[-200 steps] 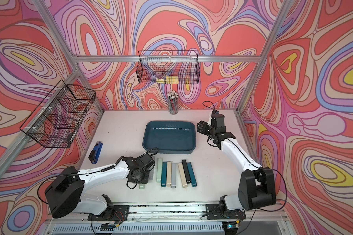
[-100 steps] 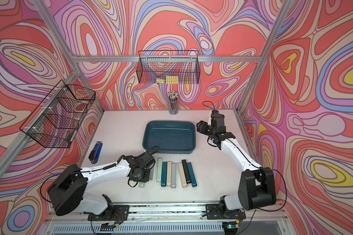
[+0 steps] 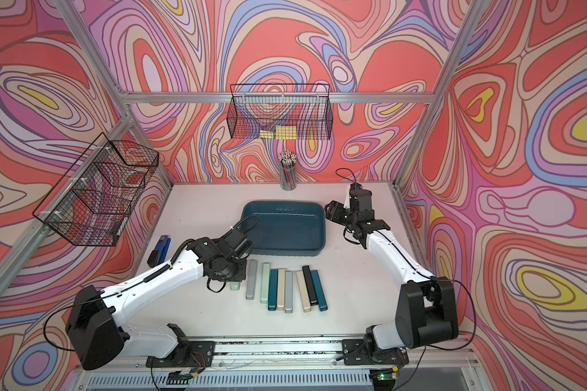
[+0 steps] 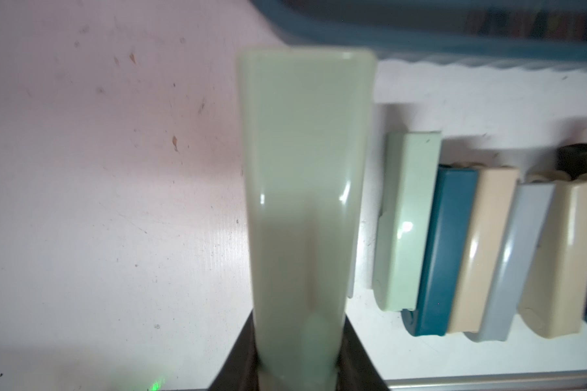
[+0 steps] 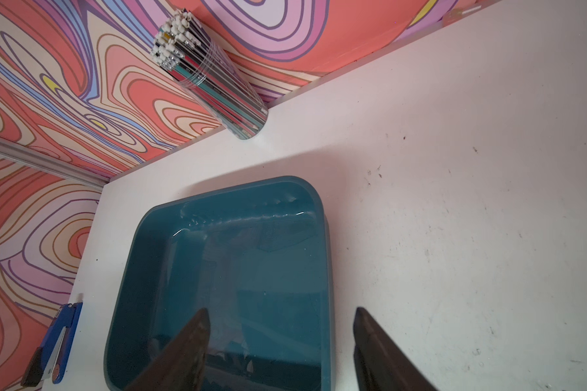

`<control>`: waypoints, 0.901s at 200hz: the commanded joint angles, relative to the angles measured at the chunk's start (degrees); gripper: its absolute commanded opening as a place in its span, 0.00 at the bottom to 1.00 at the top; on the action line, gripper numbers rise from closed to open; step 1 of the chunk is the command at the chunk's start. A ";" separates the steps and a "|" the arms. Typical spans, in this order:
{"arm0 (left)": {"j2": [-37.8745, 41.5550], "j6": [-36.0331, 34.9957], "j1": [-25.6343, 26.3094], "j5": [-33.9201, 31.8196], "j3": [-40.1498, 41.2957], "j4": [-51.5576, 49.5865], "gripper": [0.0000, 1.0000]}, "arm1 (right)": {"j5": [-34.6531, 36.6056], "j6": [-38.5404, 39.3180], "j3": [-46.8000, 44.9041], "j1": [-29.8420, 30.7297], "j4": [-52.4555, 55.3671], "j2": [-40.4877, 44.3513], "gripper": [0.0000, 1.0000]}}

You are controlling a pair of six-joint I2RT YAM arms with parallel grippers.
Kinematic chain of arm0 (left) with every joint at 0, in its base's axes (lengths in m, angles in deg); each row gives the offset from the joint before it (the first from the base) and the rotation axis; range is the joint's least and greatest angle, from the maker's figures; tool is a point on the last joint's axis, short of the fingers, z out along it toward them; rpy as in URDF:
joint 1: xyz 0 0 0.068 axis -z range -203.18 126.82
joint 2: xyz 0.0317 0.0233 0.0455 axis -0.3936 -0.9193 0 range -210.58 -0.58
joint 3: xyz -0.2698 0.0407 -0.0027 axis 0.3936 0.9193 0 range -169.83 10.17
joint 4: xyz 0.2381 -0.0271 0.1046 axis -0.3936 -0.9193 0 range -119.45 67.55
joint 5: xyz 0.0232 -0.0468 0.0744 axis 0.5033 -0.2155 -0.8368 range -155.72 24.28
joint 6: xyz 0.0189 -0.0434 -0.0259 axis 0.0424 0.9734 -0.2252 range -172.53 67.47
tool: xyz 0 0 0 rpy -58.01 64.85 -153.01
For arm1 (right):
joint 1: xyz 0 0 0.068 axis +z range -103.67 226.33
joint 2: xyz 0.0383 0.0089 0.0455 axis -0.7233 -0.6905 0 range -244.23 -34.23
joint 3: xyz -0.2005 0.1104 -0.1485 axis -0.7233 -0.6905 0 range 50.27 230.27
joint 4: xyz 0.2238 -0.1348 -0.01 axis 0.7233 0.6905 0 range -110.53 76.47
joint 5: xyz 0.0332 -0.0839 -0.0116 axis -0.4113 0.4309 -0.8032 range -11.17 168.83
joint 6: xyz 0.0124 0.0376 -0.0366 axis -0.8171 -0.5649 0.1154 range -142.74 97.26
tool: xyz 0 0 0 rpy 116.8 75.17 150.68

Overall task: Put the pruning pliers into the storage box
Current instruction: Pick up the pruning pliers from the center of the board, then place the pruning pliers in the storage box.

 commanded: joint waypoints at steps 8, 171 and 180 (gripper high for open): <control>-4.72 -3.87 -2.06 -2.97 -9.95 -4.70 0.11 | -0.39 0.14 1.36 0.34 0.38 0.76 0.68; -41.66 -16.08 -13.30 1.30 -43.21 2.58 0.09 | 1.97 1.76 0.07 2.63 3.01 5.49 0.68; -42.33 -16.05 -13.74 1.32 -43.09 2.98 0.08 | 1.98 1.76 0.07 2.68 3.22 5.57 0.68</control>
